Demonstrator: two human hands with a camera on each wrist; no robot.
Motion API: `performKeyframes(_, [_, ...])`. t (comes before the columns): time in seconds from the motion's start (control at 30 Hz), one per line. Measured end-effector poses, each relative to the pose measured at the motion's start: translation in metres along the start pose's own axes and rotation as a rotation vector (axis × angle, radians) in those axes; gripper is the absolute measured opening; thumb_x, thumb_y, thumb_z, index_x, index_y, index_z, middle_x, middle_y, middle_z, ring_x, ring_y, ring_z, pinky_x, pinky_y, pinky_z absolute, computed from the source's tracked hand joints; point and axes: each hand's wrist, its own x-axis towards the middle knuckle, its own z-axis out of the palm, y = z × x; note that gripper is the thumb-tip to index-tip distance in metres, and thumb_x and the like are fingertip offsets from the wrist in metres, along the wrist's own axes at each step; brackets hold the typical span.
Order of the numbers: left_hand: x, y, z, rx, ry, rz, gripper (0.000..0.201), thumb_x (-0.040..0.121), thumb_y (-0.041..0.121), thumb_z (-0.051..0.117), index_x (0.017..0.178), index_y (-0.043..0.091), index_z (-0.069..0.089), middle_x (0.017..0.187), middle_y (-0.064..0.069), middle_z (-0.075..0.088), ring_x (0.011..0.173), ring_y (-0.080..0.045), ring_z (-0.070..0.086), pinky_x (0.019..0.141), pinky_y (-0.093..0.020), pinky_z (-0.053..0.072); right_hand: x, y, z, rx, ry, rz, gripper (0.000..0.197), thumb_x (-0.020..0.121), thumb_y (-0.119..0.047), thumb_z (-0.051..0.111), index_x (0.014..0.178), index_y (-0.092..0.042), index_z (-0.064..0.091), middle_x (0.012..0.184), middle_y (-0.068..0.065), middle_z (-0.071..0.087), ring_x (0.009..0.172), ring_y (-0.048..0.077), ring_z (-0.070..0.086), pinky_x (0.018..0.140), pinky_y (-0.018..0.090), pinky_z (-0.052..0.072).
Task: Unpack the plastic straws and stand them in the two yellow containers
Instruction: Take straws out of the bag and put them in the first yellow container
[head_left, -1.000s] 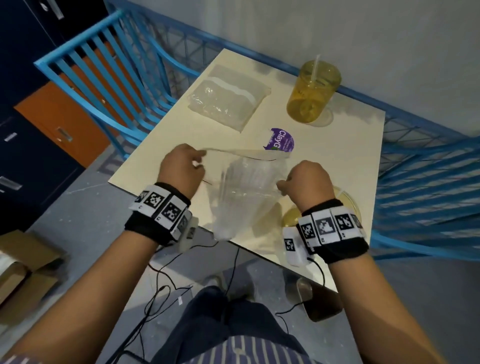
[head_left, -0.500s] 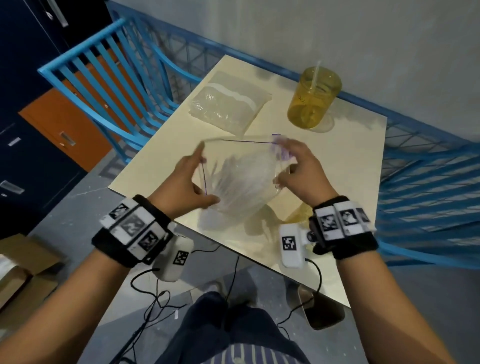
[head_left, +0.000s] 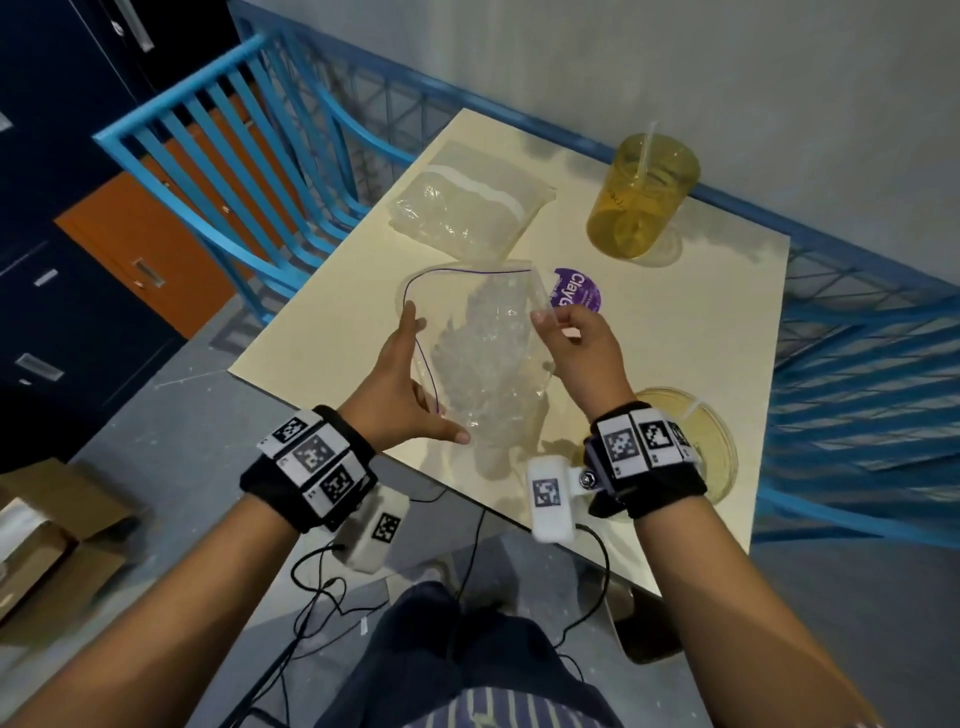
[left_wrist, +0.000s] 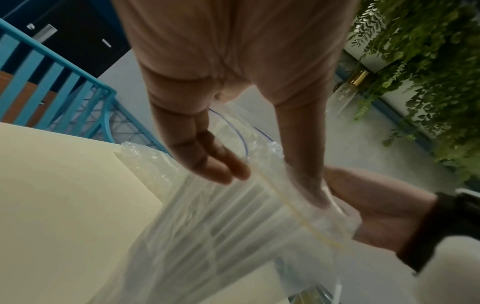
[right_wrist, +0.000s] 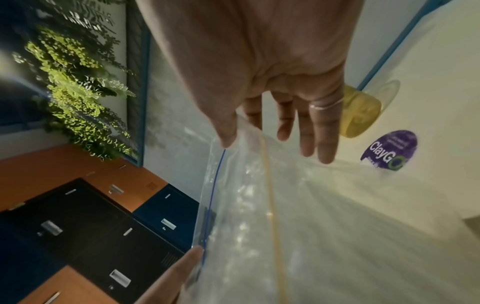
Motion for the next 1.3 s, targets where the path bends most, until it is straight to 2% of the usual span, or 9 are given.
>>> performKeyframes(0.1, [0.003, 0.0, 0.0, 0.016, -0.031, 0.027, 0.147, 0.047, 0.017, 0.091, 0.145, 0.033, -0.018, 0.156, 0.016, 0.005, 0.065, -0.021, 0.059, 0.067, -0.018, 0.054, 0.004, -0.007, 0.005, 0.072, 0.09, -0.04, 0.026, 0.09, -0.029, 0.058, 0.068, -0.017, 0.062, 0.1, 0.007, 0.061, 0.093, 0.028, 0.064, 0.09, 0.05, 0.051])
performKeyframes(0.27, [0.005, -0.002, -0.01, 0.018, -0.025, 0.057, 0.145, 0.051, 0.011, 0.089, 0.145, 0.032, -0.018, 0.153, 0.01, 0.01, 0.075, -0.022, 0.061, 0.071, -0.018, 0.053, 0.007, -0.008, 0.005, 0.172, -0.016, -0.069, 0.019, 0.093, -0.008, 0.051, 0.083, -0.024, 0.044, 0.09, -0.001, 0.059, 0.041, 0.008, 0.057, 0.05, 0.023, 0.049])
performKeyframes(0.4, [0.011, -0.004, -0.02, -0.018, 0.003, 0.074, 0.117, 0.059, -0.001, 0.083, 0.147, 0.035, 0.014, 0.148, 0.0, 0.018, 0.077, -0.012, 0.056, 0.073, -0.021, 0.056, 0.008, 0.0, 0.0, -0.01, -0.138, -0.172, 0.055, 0.076, 0.019, 0.035, 0.082, -0.033, 0.055, 0.108, -0.004, 0.056, 0.06, 0.0, 0.053, 0.054, 0.014, 0.044])
performKeyframes(0.57, [0.012, -0.008, -0.014, -0.072, 0.083, 0.035, 0.102, 0.065, 0.008, 0.081, 0.147, 0.019, 0.021, 0.149, -0.002, 0.028, 0.095, -0.01, 0.054, 0.089, -0.025, 0.049, 0.015, -0.001, -0.002, 0.08, -0.128, 0.084, 0.063, 0.07, 0.018, 0.044, 0.125, -0.011, 0.056, 0.124, 0.003, 0.056, 0.087, 0.003, 0.055, 0.074, 0.006, 0.044])
performKeyframes(0.83, [0.019, -0.021, 0.015, 0.057, 0.013, 0.139, 0.142, 0.052, 0.02, 0.09, 0.147, 0.02, -0.015, 0.157, 0.006, -0.014, 0.126, -0.013, 0.038, 0.08, 0.003, 0.038, 0.012, 0.016, 0.014, 0.658, -0.044, 0.312, 0.051, 0.079, 0.016, 0.044, 0.126, -0.003, 0.042, 0.114, 0.009, 0.041, 0.073, 0.02, 0.05, 0.068, 0.046, 0.061])
performKeyframes(0.97, [0.027, -0.032, 0.021, 0.187, -0.022, 0.138, 0.151, 0.046, 0.03, 0.092, 0.144, 0.015, -0.022, 0.156, 0.001, -0.021, 0.145, -0.012, -0.007, 0.118, -0.029, 0.017, 0.01, 0.029, 0.021, 0.451, -0.042, 0.391, 0.054, 0.092, -0.024, 0.056, 0.14, -0.023, 0.031, 0.117, 0.01, 0.048, 0.055, 0.008, 0.052, 0.06, 0.04, 0.061])
performKeyframes(1.07, [0.034, -0.032, 0.021, 0.182, -0.018, 0.107, 0.156, 0.041, 0.03, 0.093, 0.143, 0.013, -0.024, 0.154, -0.002, -0.026, 0.14, -0.009, -0.023, 0.117, -0.03, -0.003, 0.015, 0.031, 0.022, 0.345, -0.103, 0.299, 0.026, 0.092, -0.031, 0.054, 0.116, -0.024, 0.046, 0.101, 0.004, 0.059, 0.042, 0.007, 0.05, 0.056, 0.039, 0.06])
performKeyframes(1.2, [0.047, -0.031, 0.02, 0.092, -0.02, 0.133, 0.164, 0.035, 0.023, 0.095, 0.14, 0.013, -0.03, 0.155, -0.004, -0.023, 0.145, -0.016, -0.014, 0.119, -0.045, 0.012, 0.023, 0.03, 0.026, 0.336, -0.073, 0.28, 0.019, 0.095, -0.016, 0.048, 0.083, -0.026, 0.037, 0.078, 0.01, 0.055, 0.036, 0.01, 0.046, 0.062, 0.054, 0.058])
performKeyframes(1.3, [0.058, -0.027, 0.015, 0.098, 0.004, 0.129, 0.165, 0.035, 0.022, 0.095, 0.139, 0.019, -0.032, 0.154, -0.01, 0.005, 0.141, -0.015, 0.012, 0.116, -0.037, 0.022, 0.027, 0.031, 0.027, 0.347, -0.049, 0.196, 0.036, 0.093, 0.005, 0.028, 0.084, -0.026, 0.043, 0.074, 0.01, 0.048, 0.032, 0.005, 0.043, 0.042, 0.028, 0.053])
